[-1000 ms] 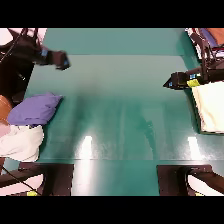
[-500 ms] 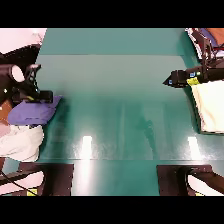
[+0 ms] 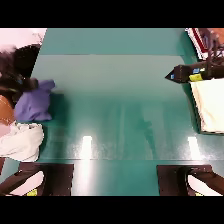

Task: Fold the shirts.

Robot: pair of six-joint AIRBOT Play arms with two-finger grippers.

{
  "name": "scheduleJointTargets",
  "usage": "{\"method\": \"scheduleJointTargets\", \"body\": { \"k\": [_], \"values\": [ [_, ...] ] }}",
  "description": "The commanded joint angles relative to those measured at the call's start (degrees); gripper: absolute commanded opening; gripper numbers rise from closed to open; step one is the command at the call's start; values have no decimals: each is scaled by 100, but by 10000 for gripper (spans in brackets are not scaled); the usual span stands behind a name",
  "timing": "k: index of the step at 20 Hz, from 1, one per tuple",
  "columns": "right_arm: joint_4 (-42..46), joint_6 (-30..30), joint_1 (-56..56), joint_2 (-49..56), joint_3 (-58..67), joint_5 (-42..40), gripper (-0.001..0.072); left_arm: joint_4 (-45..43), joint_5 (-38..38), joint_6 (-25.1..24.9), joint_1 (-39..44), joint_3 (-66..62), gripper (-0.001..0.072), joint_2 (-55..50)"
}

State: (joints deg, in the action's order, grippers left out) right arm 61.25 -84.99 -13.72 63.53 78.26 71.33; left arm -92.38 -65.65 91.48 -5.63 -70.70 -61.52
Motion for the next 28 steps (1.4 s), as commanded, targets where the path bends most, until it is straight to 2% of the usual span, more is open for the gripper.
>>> {"method": "scheduleJointTargets", "body": {
  "k": [1,5,9,14,17,18,19,20,22,25,28],
  "values": [
    [-7,-2,-2,-247,479,-304,19,223,-437,-55,175,-1296,27,835],
    [33,0,0,-332,1401,-417,19,284,-957,-35,1172,-2393,25,1023],
    [46,2,0,-328,2072,-380,19,302,-935,350,2653,-2428,25,800],
    [352,0,0,-332,2544,-229,19,400,-542,455,4736,-2428,26,-474],
    [348,0,0,-334,2575,-24,19,1014,-13,225,5534,-2428,30,-1513],
    [348,0,0,-330,2573,76,19,1093,203,35,5643,-2430,140,-1757],
    [348,0,0,-328,2573,138,19,1082,343,-22,5668,-2430,417,-1923],
    [350,2,0,-330,2573,179,19,975,334,-20,5576,-2428,478,-1967],
    [472,0,-2,-330,2573,208,19,693,-74,-20,5167,-2476,479,-1888],
    [492,0,-2,-326,2566,221,19,361,-970,-22,4030,-2459,480,-1740],
    [492,0,-2,-315,2557,227,19,780,-957,-22,2918,-1928,480,-1738]
  ]
}}
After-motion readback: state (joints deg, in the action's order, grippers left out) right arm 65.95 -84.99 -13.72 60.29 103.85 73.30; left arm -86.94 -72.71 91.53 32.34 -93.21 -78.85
